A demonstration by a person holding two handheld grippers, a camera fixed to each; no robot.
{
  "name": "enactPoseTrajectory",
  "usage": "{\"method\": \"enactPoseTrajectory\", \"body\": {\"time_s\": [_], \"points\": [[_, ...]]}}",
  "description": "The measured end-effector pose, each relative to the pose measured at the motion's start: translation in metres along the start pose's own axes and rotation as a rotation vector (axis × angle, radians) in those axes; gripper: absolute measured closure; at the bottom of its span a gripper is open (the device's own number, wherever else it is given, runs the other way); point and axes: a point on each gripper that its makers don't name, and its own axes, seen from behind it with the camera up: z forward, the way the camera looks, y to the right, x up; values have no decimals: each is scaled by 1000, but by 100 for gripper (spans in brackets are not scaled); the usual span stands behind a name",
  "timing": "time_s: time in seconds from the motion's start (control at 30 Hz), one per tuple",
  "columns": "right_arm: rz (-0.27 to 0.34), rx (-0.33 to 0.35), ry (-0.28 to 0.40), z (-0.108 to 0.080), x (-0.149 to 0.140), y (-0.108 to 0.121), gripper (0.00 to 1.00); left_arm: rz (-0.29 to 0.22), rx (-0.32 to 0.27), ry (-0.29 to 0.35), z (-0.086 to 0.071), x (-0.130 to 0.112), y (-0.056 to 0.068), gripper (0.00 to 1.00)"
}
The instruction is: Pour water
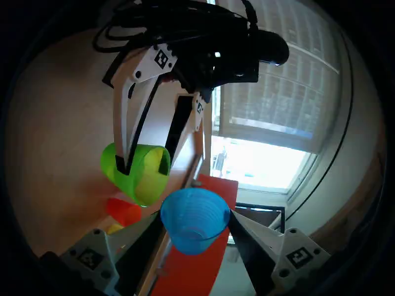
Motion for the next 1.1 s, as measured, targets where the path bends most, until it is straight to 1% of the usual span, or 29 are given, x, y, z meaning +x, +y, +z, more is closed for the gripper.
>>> {"method": "enactPoseTrajectory", "body": {"time_s": [0.3, 0.43, 0.6, 0.67, 0.77, 1.1], "points": [[15, -2, 12, 2, 0, -1, 7, -2, 3, 1, -1, 0, -1, 13], [44, -1, 16, 4, -3, 0, 7, 0, 3, -3, -2, -1, -1, 13], [100, -11, 24, 7, -9, 4, 7, -2, 8, 0, -2, -2, -3, 13], [133, -16, 27, 9, -13, 5, 7, -5, 11, 0, -3, -2, -4, 13], [207, -23, 35, 12, -18, 6, 8, -5, 11, 0, -4, -2, -4, 13], [506, -31, 28, 16, -41, 3, 7, -6, 12, 0, -4, -1, -4, 13]]}}
